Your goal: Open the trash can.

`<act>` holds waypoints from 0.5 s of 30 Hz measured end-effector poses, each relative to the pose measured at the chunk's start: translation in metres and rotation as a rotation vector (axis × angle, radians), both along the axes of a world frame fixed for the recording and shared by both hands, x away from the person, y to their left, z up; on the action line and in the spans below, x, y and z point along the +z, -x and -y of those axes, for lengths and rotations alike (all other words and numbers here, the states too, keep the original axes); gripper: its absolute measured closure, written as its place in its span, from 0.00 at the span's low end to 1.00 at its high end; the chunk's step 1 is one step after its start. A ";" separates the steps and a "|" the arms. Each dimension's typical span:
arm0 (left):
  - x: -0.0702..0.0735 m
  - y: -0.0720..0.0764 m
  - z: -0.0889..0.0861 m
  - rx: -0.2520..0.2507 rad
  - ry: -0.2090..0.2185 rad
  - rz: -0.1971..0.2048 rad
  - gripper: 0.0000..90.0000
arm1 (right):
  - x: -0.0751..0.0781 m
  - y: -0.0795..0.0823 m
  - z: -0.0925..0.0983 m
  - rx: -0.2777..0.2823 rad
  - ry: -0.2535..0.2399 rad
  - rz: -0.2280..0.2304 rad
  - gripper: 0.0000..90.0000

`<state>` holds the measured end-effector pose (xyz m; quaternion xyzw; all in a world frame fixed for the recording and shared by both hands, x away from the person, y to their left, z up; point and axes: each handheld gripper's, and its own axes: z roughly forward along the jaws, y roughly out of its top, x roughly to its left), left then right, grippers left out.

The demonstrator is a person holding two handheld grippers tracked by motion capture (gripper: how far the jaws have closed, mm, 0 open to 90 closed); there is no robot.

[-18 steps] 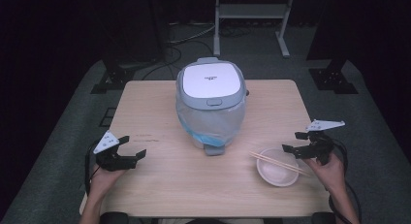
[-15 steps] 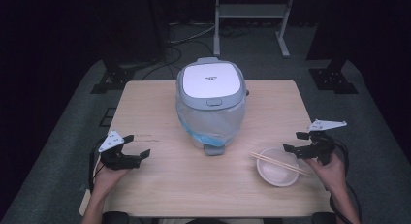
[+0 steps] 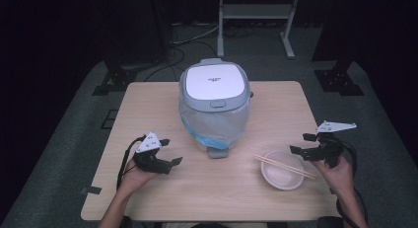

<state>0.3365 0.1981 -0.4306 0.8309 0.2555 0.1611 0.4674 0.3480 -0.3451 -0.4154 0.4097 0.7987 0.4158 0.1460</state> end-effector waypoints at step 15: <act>-0.001 -0.007 0.039 -0.092 -0.034 -0.004 0.55 | 0.001 -0.003 -0.004 0.015 0.004 0.004 0.19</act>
